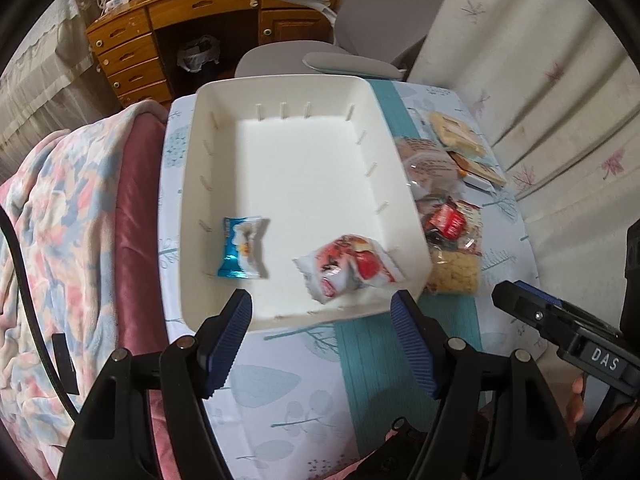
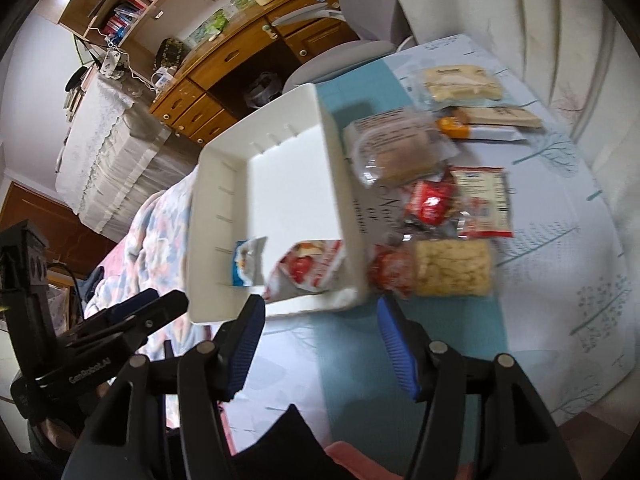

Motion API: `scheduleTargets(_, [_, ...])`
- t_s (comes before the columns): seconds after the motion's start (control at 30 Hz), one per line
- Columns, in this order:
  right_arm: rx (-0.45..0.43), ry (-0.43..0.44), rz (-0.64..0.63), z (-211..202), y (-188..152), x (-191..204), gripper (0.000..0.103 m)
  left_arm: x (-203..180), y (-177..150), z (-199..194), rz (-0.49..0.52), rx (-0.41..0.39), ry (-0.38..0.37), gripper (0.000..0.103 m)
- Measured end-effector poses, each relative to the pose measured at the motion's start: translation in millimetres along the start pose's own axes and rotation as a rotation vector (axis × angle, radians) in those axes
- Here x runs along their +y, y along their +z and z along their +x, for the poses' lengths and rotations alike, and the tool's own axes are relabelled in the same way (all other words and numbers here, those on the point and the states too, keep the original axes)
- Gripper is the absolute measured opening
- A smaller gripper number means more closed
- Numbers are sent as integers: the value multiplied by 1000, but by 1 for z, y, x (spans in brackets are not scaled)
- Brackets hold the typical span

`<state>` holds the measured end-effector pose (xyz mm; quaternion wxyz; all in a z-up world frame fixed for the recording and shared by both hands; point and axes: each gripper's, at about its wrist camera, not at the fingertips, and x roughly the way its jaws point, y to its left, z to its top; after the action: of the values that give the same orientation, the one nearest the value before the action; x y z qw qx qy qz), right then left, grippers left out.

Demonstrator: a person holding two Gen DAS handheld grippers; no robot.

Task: Organize snacks
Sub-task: 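Carry both snacks over the white tray and open both tools to drop them, then grasp the clear puffed-snack bag with the left tool while the right tool grasps the red cake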

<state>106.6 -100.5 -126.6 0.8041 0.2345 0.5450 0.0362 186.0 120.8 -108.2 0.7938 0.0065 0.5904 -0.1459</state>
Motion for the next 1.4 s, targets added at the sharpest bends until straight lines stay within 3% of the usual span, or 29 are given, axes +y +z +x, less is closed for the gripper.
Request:
scheduleTargets(0.27, [7, -50, -82, -15, 3, -30, 59, -38, -17, 2, -67, -5, -10, 71])
scheduleTargets(0.63, [-9, -110, -301, -27, 19, -64, 59, -76, -36, 15, -262, -50, 17, 78])
scheduleTargets(0.9, [-29, -101, -453, -20, 28, -85, 59, -97, -49, 41, -443, -50, -35, 78])
scheduleTargets(1.17, [-97, -30, -636, 2, 38, -99, 59, -118, -57, 77, -643, -21, -84, 78])
scheduleTargets(1.4, [-96, 13, -704, 28, 48, -116, 59, -125, -64, 114, -850, 27, -129, 78])
